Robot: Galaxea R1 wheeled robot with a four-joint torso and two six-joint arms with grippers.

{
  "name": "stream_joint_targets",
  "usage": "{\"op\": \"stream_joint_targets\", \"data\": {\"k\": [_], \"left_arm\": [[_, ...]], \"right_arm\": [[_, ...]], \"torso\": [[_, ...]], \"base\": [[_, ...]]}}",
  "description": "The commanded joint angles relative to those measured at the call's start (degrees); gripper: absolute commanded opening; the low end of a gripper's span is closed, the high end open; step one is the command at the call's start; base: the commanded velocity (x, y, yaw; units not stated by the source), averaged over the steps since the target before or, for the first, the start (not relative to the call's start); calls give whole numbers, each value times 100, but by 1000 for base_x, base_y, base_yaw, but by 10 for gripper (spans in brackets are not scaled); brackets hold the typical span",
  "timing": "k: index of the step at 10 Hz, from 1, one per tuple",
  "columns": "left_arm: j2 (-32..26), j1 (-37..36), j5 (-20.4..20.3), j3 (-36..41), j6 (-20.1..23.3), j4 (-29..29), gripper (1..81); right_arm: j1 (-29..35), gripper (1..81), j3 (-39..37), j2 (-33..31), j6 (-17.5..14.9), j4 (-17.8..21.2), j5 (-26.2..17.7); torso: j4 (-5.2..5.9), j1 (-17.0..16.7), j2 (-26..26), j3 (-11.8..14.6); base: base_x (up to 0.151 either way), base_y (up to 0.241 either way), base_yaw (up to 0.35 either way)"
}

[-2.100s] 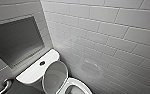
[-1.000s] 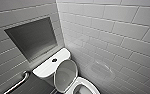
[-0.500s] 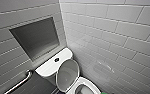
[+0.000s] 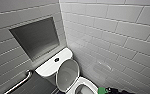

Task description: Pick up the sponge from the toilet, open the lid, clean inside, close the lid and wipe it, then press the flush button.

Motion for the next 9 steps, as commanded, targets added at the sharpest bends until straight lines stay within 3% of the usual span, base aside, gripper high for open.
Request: {"op": "stream_joint_targets", "data": {"k": [1, 3, 4, 8, 9], "left_arm": [[-41, -49, 387, -3, 12, 25, 811], [3, -49, 387, -3, 12, 34, 811], [12, -41, 387, -3, 12, 34, 811], [21, -49, 387, -3, 12, 34, 811], [21, -49, 387, -3, 12, 34, 811]], "right_arm": [[909, 10, -362, 209, 301, 129, -237], [1041, 10, -504, 412, 302, 138, -246], [1051, 10, -539, 510, 302, 120, -254], [1112, 10, -619, 676, 293, 59, -263], [1208, 10, -627, 755, 293, 67, -263]], "torso": [[0, 0, 0, 0], [0, 0, 0, 0], [0, 0, 0, -327], [0, 0, 0, -869], [0, 0, 2, -775]], "base": [[0, 0, 0], [0, 0, 0], [0, 0, 0], [0, 0, 0], [0, 0, 0]]}}
